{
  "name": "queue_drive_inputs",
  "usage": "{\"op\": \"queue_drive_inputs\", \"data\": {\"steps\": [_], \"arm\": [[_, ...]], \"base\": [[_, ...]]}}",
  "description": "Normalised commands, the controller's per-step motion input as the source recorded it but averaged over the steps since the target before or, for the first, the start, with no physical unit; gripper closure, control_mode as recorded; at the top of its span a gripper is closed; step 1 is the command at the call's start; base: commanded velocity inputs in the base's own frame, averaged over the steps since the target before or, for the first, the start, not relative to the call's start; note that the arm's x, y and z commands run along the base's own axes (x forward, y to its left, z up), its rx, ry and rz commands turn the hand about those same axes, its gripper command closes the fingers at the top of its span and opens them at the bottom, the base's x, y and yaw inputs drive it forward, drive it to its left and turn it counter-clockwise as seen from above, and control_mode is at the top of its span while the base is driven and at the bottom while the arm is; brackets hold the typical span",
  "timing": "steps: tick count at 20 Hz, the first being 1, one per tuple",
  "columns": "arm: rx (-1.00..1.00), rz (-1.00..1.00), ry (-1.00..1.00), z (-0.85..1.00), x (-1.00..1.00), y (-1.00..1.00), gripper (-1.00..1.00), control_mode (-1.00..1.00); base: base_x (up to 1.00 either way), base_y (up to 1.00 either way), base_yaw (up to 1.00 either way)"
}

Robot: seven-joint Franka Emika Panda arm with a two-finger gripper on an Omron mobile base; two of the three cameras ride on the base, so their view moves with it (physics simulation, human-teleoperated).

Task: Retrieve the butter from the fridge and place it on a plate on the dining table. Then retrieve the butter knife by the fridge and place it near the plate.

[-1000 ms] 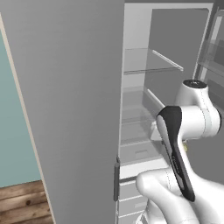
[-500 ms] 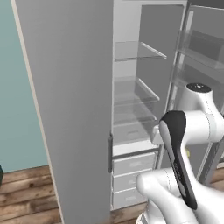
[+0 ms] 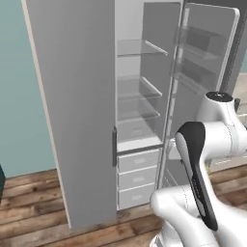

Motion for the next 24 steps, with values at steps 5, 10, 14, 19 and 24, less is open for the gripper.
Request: {"op": "queue_drive_inputs", "data": {"steps": [5, 10, 14, 19, 24], "arm": [[0.0, 0.0, 0.0, 0.0, 0.0, 0.0, 1.0, 1.0], [0.0, 0.0, 0.0, 0.0, 0.0, 0.0, 1.0, 1.0], [0.0, 0.0, 0.0, 0.0, 0.0, 0.0, 1.0, 1.0], [0.0, 0.0, 0.0, 0.0, 0.0, 0.0, 1.0, 1.0], [0.0, 0.0, 0.0, 0.0, 0.0, 0.0, 1.0, 1.0]], "base": [[-0.66, 0.14, -0.25], [-0.67, 0.0, -0.49], [-0.37, 0.0, -0.68], [-0.31, 0.0, -0.78], [-0.18, 0.0, -0.78]]}}
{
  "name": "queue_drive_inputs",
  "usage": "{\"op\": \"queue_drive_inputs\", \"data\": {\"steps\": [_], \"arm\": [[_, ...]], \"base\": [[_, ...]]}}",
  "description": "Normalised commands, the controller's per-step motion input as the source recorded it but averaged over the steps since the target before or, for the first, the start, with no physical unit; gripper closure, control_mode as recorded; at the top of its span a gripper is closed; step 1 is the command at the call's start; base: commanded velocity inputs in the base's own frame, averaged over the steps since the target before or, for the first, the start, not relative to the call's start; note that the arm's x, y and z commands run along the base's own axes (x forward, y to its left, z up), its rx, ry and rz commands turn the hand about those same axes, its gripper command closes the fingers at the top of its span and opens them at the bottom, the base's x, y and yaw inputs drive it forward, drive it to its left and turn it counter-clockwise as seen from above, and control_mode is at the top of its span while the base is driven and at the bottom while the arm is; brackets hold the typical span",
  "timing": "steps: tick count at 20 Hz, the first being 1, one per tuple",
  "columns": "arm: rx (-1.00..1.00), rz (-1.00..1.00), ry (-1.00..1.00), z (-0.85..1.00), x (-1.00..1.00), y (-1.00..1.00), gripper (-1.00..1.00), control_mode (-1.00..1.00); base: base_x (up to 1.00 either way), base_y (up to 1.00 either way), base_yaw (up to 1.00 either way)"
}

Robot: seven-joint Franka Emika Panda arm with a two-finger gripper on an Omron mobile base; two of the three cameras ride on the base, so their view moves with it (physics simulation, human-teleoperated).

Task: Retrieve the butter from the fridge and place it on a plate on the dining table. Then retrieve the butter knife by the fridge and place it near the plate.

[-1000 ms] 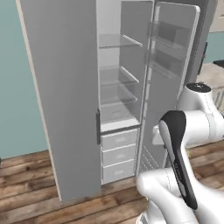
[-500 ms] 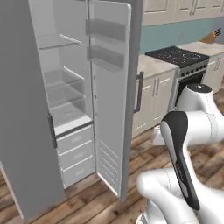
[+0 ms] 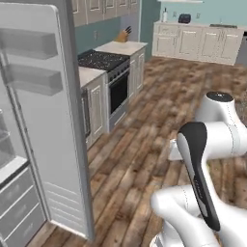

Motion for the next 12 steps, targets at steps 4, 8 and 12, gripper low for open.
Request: {"op": "queue_drive_inputs", "data": {"steps": [4, 8, 12], "arm": [[0.0, 0.0, 0.0, 0.0, 0.0, 0.0, 1.0, 1.0], [0.0, 0.0, 0.0, 0.0, 0.0, 0.0, 1.0, 1.0], [0.0, 0.0, 0.0, 0.0, 0.0, 0.0, 1.0, 1.0]], "base": [[-0.07, -0.01, -0.75], [-0.12, -0.14, -0.69], [-0.29, -0.07, -0.61]]}}
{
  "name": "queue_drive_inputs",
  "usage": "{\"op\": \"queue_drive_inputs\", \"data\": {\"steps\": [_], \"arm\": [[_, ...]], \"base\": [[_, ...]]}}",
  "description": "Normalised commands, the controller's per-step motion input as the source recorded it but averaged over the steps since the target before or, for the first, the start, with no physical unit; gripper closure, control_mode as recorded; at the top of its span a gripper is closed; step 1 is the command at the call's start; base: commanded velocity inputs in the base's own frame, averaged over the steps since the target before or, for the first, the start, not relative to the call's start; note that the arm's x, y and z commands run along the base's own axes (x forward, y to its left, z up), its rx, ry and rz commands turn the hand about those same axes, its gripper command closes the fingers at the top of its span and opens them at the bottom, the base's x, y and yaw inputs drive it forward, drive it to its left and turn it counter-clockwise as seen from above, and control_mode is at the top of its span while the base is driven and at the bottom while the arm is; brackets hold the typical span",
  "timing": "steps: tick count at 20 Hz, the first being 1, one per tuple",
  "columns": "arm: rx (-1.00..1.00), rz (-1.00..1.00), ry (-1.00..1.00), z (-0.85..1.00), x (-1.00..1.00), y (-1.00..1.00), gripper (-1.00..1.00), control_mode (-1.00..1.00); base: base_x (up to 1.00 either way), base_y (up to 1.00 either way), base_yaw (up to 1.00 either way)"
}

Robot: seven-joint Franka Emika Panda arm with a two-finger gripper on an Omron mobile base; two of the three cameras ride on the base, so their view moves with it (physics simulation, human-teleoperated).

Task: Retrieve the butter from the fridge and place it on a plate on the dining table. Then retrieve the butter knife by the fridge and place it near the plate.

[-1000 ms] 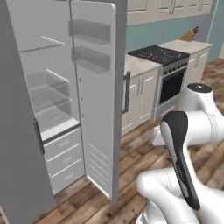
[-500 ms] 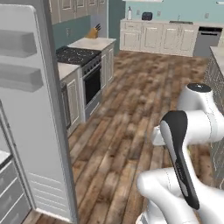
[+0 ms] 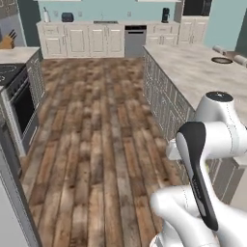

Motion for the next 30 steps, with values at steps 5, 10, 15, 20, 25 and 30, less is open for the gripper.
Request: {"op": "queue_drive_inputs", "data": {"steps": [5, 10, 15, 20, 25, 30], "arm": [[0.0, 0.0, 0.0, 0.0, 0.0, 0.0, 1.0, 1.0], [0.0, 0.0, 0.0, 0.0, 0.0, 0.0, 1.0, 1.0], [0.0, 0.0, 0.0, 0.0, 0.0, 0.0, 1.0, 1.0], [0.0, 0.0, 0.0, 0.0, 0.0, 0.0, 1.0, 1.0], [0.0, 0.0, 0.0, 0.0, 0.0, 0.0, 1.0, 1.0], [0.0, 0.0, 0.0, 0.0, 0.0, 0.0, 1.0, 1.0]], "base": [[-0.32, -0.46, -0.39], [-0.54, -0.82, -0.04], [-0.53, -0.98, 0.01], [-0.2, -1.0, 0.03], [0.0, -1.0, 0.0], [-0.03, -1.0, 0.0]]}}
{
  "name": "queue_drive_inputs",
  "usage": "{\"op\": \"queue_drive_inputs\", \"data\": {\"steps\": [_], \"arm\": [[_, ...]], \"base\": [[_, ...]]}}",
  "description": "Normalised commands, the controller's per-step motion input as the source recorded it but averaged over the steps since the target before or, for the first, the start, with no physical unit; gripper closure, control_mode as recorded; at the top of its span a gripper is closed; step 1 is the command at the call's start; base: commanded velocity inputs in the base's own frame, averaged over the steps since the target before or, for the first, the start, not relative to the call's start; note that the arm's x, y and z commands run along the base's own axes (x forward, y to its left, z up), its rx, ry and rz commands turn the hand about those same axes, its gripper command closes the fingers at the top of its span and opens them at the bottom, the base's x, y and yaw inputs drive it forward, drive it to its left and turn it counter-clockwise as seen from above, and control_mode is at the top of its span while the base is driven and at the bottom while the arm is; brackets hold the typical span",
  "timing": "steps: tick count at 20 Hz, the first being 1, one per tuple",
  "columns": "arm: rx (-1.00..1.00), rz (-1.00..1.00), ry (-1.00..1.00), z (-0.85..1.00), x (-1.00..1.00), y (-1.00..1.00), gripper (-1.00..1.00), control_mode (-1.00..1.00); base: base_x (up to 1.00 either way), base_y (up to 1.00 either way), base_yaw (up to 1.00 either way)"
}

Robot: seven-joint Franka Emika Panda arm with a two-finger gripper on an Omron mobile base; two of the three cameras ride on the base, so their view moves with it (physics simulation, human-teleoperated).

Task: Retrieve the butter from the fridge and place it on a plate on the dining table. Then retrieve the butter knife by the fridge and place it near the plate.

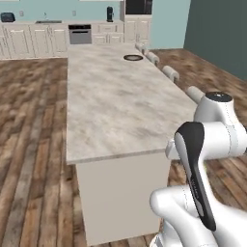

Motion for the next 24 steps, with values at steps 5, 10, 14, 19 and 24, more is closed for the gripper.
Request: {"op": "queue_drive_inputs", "data": {"steps": [5, 10, 14, 19, 24], "arm": [[0.0, 0.0, 0.0, 0.0, 0.0, 0.0, 1.0, 1.0], [0.0, 0.0, 0.0, 0.0, 0.0, 0.0, 1.0, 1.0], [0.0, 0.0, 0.0, 0.0, 0.0, 0.0, 1.0, 1.0], [0.0, 0.0, 0.0, 0.0, 0.0, 0.0, 1.0, 1.0], [0.0, 0.0, 0.0, 0.0, 0.0, 0.0, 1.0, 1.0]], "base": [[-0.02, -1.0, 0.0], [0.0, -1.0, 0.0], [0.0, -1.0, 0.0], [0.02, -1.0, 0.01], [0.3, -1.0, 0.02]]}}
